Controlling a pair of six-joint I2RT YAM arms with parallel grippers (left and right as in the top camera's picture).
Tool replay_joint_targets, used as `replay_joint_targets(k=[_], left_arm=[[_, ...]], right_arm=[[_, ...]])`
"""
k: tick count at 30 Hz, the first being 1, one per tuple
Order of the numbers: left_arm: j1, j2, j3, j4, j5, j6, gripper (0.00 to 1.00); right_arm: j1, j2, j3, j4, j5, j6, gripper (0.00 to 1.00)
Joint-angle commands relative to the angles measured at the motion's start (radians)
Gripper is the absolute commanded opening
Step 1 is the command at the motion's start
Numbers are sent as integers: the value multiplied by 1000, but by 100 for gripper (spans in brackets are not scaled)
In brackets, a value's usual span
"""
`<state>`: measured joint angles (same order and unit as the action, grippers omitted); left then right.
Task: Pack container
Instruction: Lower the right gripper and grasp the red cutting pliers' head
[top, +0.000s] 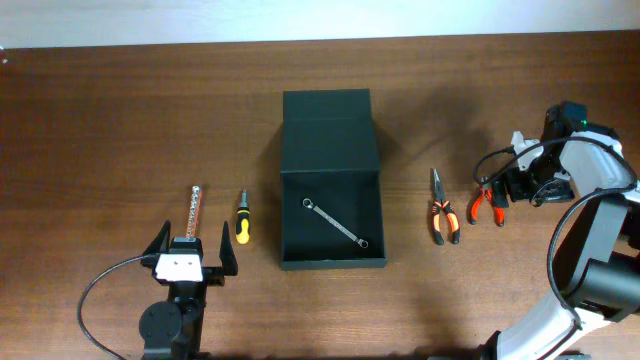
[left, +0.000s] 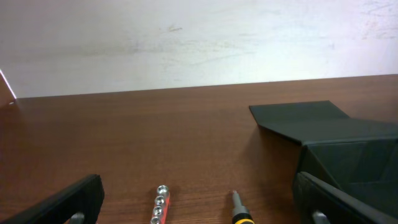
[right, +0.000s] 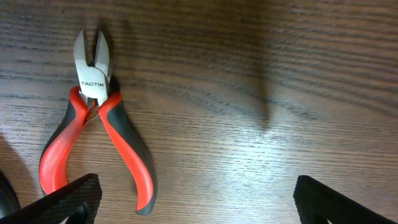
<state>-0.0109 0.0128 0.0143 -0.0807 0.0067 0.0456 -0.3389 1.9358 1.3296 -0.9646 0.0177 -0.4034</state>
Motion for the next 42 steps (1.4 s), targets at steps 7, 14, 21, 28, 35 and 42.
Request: replay_joint_targets(k=[7, 14, 21, 28, 35, 42], left_arm=[[-2, -7, -5, -3, -7, 16, 99], [-2, -7, -5, -3, -7, 16, 99], [-2, -7, -5, -3, -7, 16, 99], [-2, -7, -5, -3, -7, 16, 99], [-2, -7, -5, -3, -7, 16, 99], [-2, -7, -5, -3, -7, 16, 99]], right_arm=[[-1, 27, -11, 4, -48, -3, 99], [-1, 71, -11, 16, -47, -8, 99], [-1, 81, -11, 41, 24, -8, 99], [-1, 81, -11, 35, 23, -11, 99], [19, 81, -11, 34, 21, -19, 99], [65, 81, -11, 35, 45, -27, 99]])
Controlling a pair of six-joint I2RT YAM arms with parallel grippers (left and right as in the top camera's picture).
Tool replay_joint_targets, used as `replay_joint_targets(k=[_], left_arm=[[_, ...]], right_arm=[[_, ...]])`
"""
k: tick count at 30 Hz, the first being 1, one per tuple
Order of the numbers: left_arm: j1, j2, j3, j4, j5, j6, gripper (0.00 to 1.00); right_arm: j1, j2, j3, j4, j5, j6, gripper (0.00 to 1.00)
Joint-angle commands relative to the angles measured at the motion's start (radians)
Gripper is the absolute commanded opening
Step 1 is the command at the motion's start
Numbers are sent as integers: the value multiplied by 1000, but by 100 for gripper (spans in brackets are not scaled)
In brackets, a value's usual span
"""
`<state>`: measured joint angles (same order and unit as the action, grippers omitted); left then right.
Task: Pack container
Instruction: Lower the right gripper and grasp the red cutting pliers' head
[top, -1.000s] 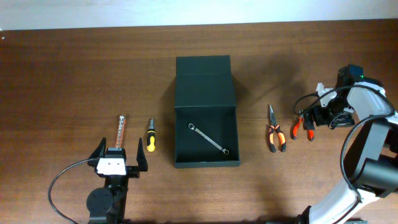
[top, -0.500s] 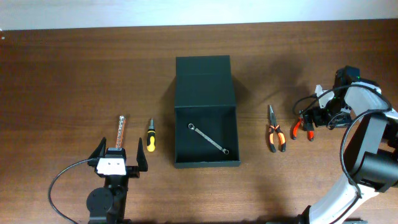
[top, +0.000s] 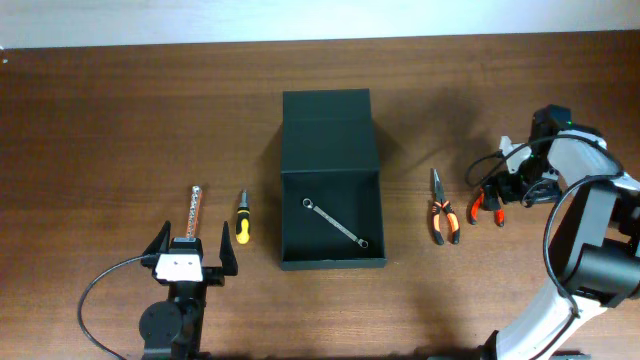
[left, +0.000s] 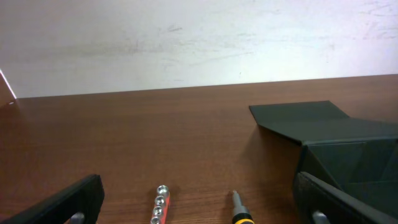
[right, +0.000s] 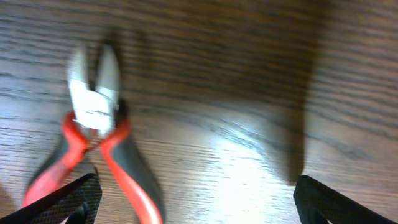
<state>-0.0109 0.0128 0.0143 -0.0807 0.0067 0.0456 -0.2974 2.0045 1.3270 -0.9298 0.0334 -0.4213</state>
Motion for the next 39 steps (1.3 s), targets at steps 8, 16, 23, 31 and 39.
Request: replay_joint_targets(k=[8, 16, 23, 31, 39], left_arm=[[-2, -7, -5, -3, -7, 16, 99], [-2, -7, -5, -3, -7, 16, 99], [-2, -7, -5, -3, -7, 16, 99], [-2, -7, -5, -3, -7, 16, 99], [-2, -7, -5, -3, -7, 16, 99]], right_arm=[[28, 13, -9, -8, 32, -10, 99], [28, 14, -9, -4, 31, -10, 96], [28, 16, -9, 0, 31, -10, 91], [28, 18, -9, 11, 23, -13, 91], [29, 46, -9, 10, 24, -16, 91]])
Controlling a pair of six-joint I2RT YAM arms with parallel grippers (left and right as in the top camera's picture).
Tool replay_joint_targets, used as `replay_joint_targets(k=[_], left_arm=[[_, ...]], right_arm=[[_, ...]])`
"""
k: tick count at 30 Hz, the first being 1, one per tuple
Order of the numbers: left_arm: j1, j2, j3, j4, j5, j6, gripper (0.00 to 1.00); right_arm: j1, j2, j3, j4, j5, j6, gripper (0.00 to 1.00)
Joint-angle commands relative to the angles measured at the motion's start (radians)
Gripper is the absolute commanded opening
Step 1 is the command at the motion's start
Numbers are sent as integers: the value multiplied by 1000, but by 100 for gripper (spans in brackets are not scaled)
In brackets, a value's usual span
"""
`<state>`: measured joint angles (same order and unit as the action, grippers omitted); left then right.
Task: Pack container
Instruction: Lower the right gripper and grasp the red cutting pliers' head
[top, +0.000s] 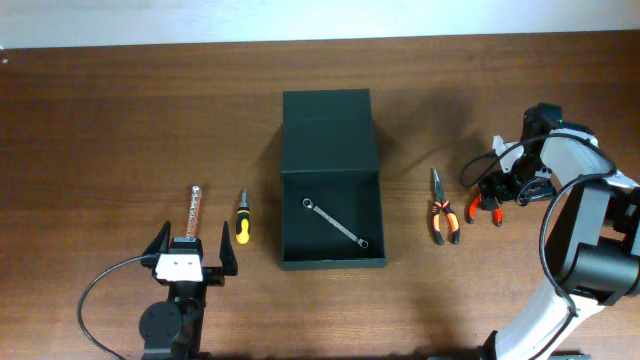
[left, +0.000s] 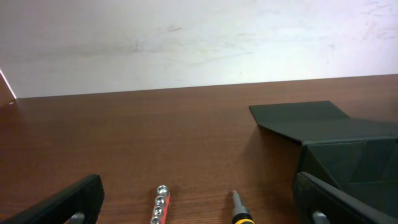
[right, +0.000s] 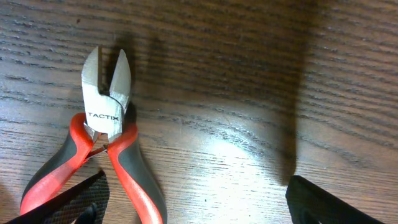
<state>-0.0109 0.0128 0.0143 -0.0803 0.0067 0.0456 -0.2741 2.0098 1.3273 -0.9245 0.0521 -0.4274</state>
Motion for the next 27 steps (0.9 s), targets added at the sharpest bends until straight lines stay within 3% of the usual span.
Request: replay_joint_targets(k=[1, 7, 9, 10, 13, 16, 23, 27], left_arm=[[-2, -7, -5, -3, -7, 16, 99], [-2, -7, -5, -3, -7, 16, 99], [-2, -7, -5, -3, -7, 16, 99], [-2, -7, -5, -3, -7, 16, 99], [-2, -7, -5, -3, -7, 16, 99], [-2, -7, -5, -3, -7, 16, 99], [-2, -7, -5, -3, -7, 16, 99], [-2, -7, -5, -3, -7, 16, 99]], right_arm=[[6, 48, -9, 2, 5, -10, 91], [5, 63, -9, 3, 5, -10, 91], [5, 63, -9, 2, 5, -10, 83], [6, 63, -9, 3, 5, -10, 67], [6, 63, -9, 2, 5, -9, 49], [6, 63, -9, 2, 5, -9, 44], [6, 63, -9, 6, 1, -2, 15], [6, 63, -6, 6, 1, 17, 4]])
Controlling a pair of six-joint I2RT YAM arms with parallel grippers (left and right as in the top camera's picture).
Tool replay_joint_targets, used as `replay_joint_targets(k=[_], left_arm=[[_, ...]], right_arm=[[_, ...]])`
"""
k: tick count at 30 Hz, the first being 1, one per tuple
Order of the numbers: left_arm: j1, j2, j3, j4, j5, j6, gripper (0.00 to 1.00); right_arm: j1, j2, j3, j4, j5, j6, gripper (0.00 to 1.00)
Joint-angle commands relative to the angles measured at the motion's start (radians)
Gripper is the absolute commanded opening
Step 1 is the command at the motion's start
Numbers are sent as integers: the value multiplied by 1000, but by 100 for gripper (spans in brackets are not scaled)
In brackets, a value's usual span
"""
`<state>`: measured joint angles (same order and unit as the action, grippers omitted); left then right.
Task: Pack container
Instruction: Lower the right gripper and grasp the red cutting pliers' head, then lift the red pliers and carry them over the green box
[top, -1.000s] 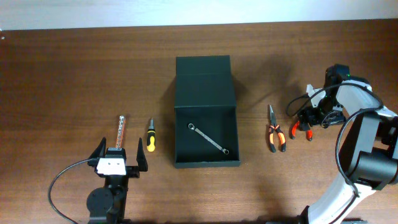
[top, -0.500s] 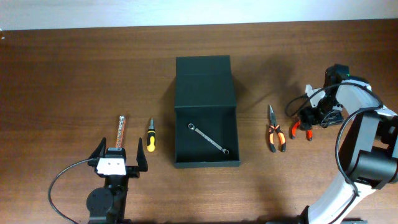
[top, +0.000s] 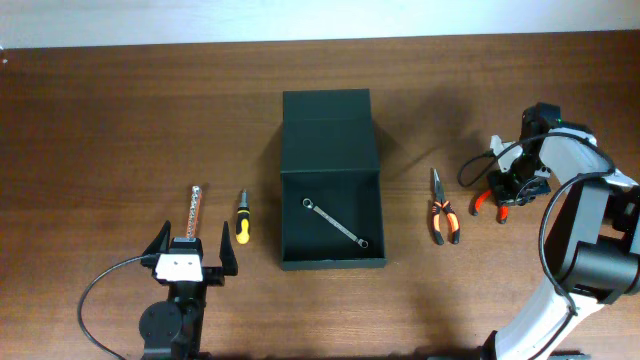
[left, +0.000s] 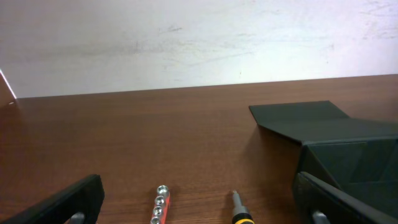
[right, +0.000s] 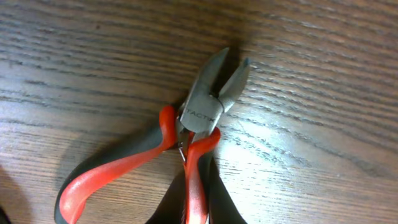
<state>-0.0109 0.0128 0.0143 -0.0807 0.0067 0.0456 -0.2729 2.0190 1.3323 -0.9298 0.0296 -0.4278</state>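
An open black box (top: 283, 222) stands mid-table with a silver wrench (top: 335, 222) inside it. At the right, my right gripper (top: 505, 190) is down on the red-handled cutters (top: 480, 200). In the right wrist view my right gripper (right: 196, 211) is shut on one red handle of the cutters (right: 199, 115), whose head points up and to the right. My left gripper (top: 190, 262) rests open near the front edge, behind a socket rail (top: 194, 213) and a yellow screwdriver (top: 242, 222). The left wrist view shows the left gripper (left: 198, 190) with its fingers far apart, the rail (left: 160, 202) and the screwdriver tip (left: 237, 208).
Orange-handled long-nose pliers (top: 443, 215) lie between the box and the cutters. The box lid (top: 327, 120) lies folded back behind the box, also seen as the black lid (left: 305, 118) in the left wrist view. A white wall (left: 186, 37) runs along the table's far edge.
My right gripper has gone from open, with its fingers wide on either side of the cutters, to shut on one handle. The cutters have turned, their head now pointing up-right. The left arm has not moved.
My right gripper stood open over the table with the cutters to its left. Then it had shifted towards them, the view blurred. Then the handles lay between its open fingers. Now it is shut on one handle. The left gripper has stayed open throughout.
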Motion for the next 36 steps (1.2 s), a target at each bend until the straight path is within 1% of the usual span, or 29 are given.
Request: replay_joint_targets(k=[1, 5, 10, 13, 16, 17, 20, 23, 26, 32, 36], left_arm=[[-2, -7, -5, -3, -7, 16, 99], [-2, -7, -5, -3, -7, 16, 99], [-2, -7, -5, -3, -7, 16, 99], [-2, -6, -5, -3, -7, 16, 99], [-2, -7, -5, -3, -7, 16, 99], [-2, -7, -5, -3, -7, 16, 99], [-2, -7, -5, -3, -7, 16, 99], [-2, -7, -5, -3, -7, 16, 99], [-2, -7, -5, -3, -7, 16, 99], [-2, -7, -5, -3, -7, 16, 99], [-2, -7, -5, -3, -7, 16, 99]], right_arm=[[5, 53, -6, 11, 23, 20, 4], [5, 53, 42, 0, 19, 88, 4], [5, 53, 180, -105, -51, 97, 4], [5, 53, 319, -207, -113, 119, 4], [9, 53, 509, -326, -177, 180, 4], [19, 53, 597, -385, -217, 179, 4], [60, 53, 767, -497, -256, 179, 4], [129, 53, 910, -603, -255, 178, 4], [222, 52, 1004, -682, -255, 167, 4], [440, 52, 1033, -767, -254, 85, 4], [594, 52, 1029, -761, -243, 39, 4]])
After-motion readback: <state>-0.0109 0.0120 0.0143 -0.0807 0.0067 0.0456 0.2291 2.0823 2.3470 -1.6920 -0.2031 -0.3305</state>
